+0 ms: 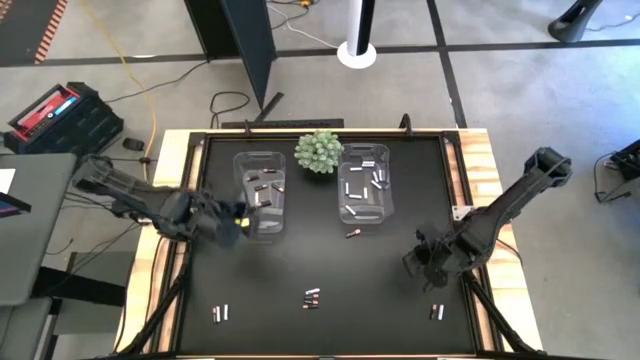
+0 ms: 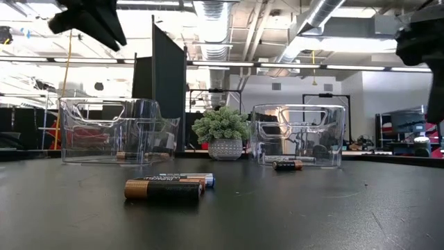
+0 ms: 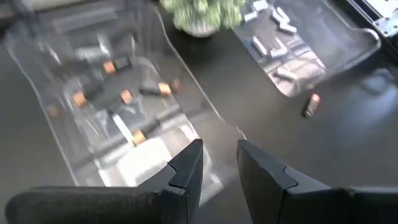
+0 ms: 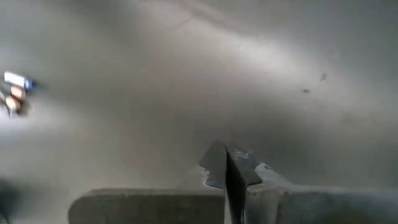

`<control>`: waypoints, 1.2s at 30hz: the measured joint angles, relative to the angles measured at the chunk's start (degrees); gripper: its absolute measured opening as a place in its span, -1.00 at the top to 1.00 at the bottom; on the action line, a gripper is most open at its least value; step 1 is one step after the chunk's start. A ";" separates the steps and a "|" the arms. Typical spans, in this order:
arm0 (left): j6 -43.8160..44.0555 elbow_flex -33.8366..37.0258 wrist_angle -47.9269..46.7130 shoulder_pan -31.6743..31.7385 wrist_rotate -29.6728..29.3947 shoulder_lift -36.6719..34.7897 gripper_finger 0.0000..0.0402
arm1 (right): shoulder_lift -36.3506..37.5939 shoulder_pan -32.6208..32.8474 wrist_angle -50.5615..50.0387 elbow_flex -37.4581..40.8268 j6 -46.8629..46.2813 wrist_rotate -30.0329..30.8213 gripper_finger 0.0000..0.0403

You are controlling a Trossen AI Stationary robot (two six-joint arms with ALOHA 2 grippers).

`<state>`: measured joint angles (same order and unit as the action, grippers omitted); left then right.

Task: Sort batteries
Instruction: Put the white-blue battery into the right transparent bin

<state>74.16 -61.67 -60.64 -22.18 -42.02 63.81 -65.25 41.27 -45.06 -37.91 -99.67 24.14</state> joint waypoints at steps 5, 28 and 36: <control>17.50 0.00 -0.48 -10.25 0.17 6.42 0.52 | -4.78 3.54 2.60 0.00 0.06 0.00 0.91; 53.46 -0.09 7.87 -26.22 27.46 30.71 0.52 | -15.70 12.04 14.13 -0.02 1.15 -0.17 0.91; 46.97 -0.09 8.74 -26.47 31.01 31.06 0.52 | -15.68 11.98 14.39 -0.02 1.17 -0.20 0.91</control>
<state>121.13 -61.76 -51.89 -48.64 -11.00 94.87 -80.93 53.25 -30.68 -37.93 -98.50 23.94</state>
